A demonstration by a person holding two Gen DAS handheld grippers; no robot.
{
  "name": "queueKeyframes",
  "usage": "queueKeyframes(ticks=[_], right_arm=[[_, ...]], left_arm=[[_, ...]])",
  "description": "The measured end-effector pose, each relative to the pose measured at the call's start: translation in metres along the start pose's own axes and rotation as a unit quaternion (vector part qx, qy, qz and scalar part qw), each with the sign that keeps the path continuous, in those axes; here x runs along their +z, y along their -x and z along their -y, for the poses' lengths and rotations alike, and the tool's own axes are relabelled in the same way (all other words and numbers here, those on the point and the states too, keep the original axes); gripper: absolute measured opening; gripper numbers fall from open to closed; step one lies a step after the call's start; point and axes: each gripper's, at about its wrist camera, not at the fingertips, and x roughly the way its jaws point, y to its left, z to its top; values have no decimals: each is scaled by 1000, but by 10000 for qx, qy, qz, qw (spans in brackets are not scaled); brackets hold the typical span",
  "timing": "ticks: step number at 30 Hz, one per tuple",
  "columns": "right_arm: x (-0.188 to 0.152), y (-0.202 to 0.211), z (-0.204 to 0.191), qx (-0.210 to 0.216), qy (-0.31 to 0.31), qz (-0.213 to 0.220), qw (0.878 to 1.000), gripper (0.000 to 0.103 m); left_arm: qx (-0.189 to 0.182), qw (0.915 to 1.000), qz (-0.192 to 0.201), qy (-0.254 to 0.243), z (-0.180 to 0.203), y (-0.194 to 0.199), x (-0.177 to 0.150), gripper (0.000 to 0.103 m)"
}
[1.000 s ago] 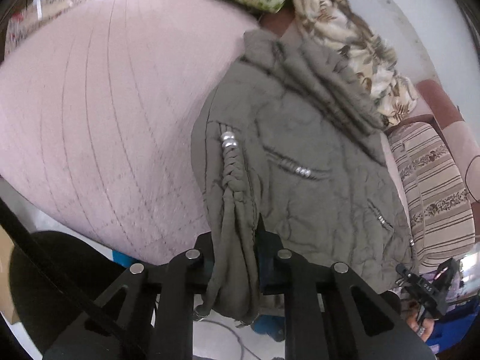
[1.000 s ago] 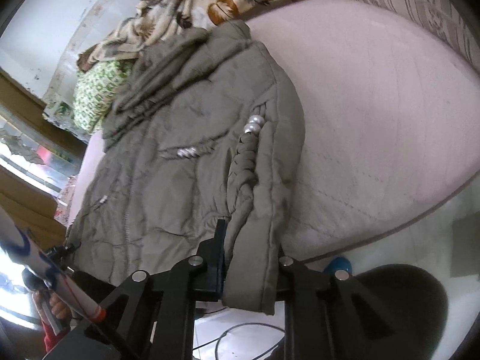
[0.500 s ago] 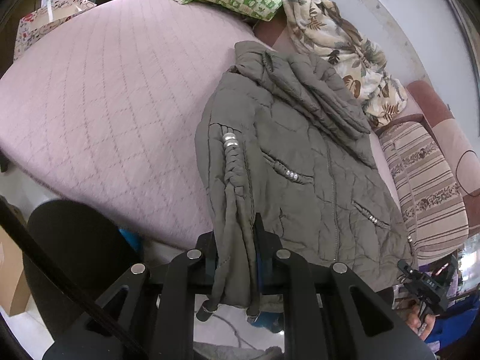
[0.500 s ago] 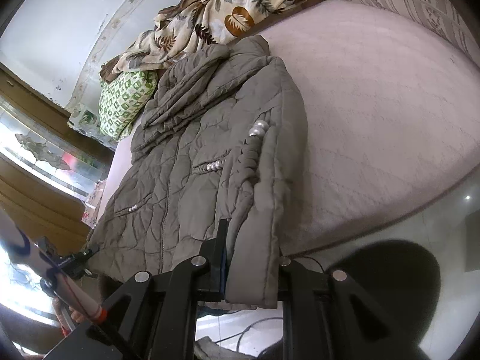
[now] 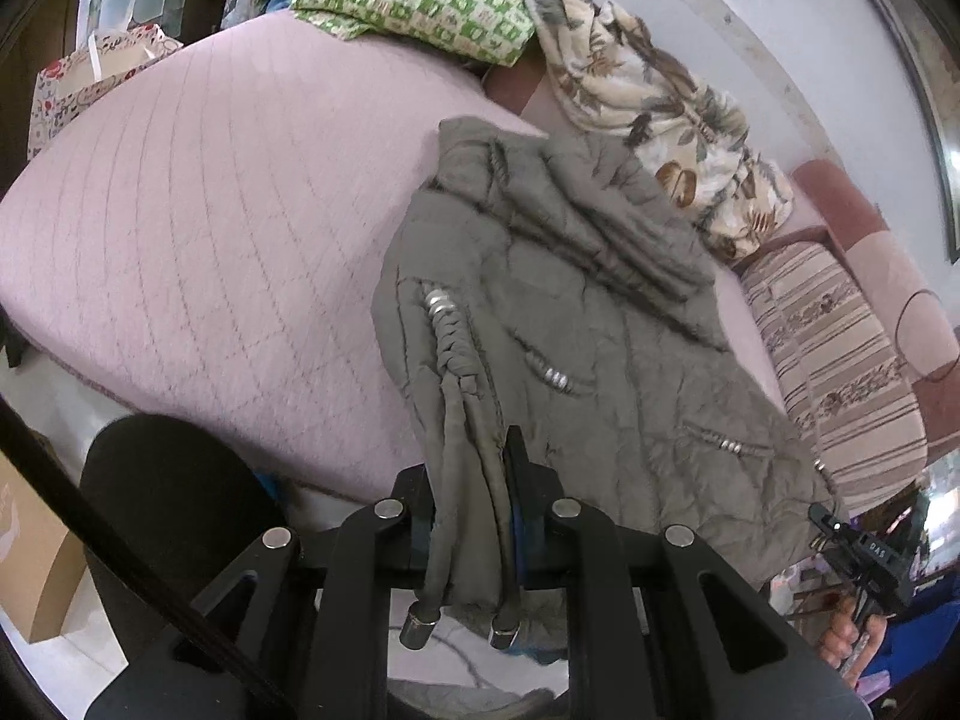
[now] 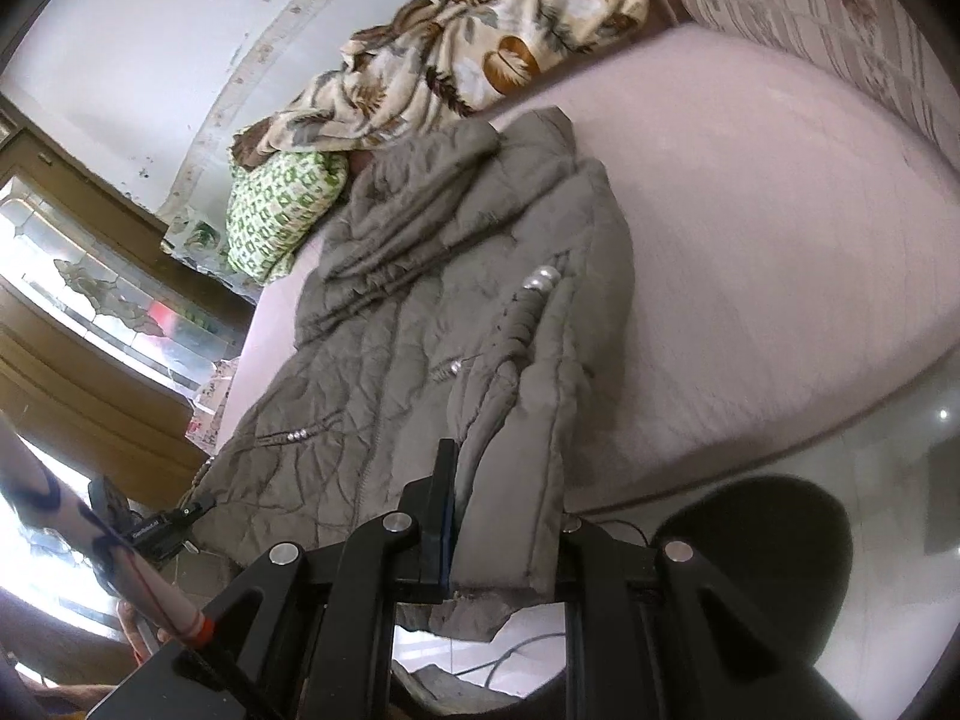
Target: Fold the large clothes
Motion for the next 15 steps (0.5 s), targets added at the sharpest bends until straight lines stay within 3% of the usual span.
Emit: queueKeyframes(ticks=[15], right_arm=[[70,10,-56,68,463,444,9979,15]], left_arm=[[-114,9977,649,-145,41,25,72,15]])
